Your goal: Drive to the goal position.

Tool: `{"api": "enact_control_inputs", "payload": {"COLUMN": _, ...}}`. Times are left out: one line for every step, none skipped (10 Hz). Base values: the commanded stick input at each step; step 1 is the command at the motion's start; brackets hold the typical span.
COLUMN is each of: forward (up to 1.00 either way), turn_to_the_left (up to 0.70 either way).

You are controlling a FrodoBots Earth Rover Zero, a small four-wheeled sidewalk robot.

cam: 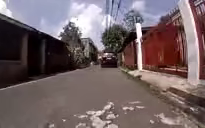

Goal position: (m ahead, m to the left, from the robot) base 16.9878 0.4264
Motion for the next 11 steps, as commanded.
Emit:
{"api": "enact_control_inputs", "payload": {"forward": 1.0, "turn_to_the_left": -0.16}}
{"api": "enact_control_inputs", "payload": {"forward": 1.0, "turn_to_the_left": -0.27}}
{"api": "enact_control_inputs", "payload": {"forward": 1.0, "turn_to_the_left": -0.09}}
{"api": "enact_control_inputs", "payload": {"forward": 1.0, "turn_to_the_left": 0.0}}
{"api": "enact_control_inputs", "payload": {"forward": 1.0, "turn_to_the_left": 0.0}}
{"api": "enact_control_inputs", "payload": {"forward": 1.0, "turn_to_the_left": 0.0}}
{"api": "enact_control_inputs", "payload": {"forward": 1.0, "turn_to_the_left": 0.0}}
{"api": "enact_control_inputs", "payload": {"forward": 1.0, "turn_to_the_left": 0.0}}
{"api": "enact_control_inputs", "payload": {"forward": 1.0, "turn_to_the_left": 0.0}}
{"api": "enact_control_inputs", "payload": {"forward": 1.0, "turn_to_the_left": 0.0}}
{"api": "enact_control_inputs", "payload": {"forward": 1.0, "turn_to_the_left": 0.0}}
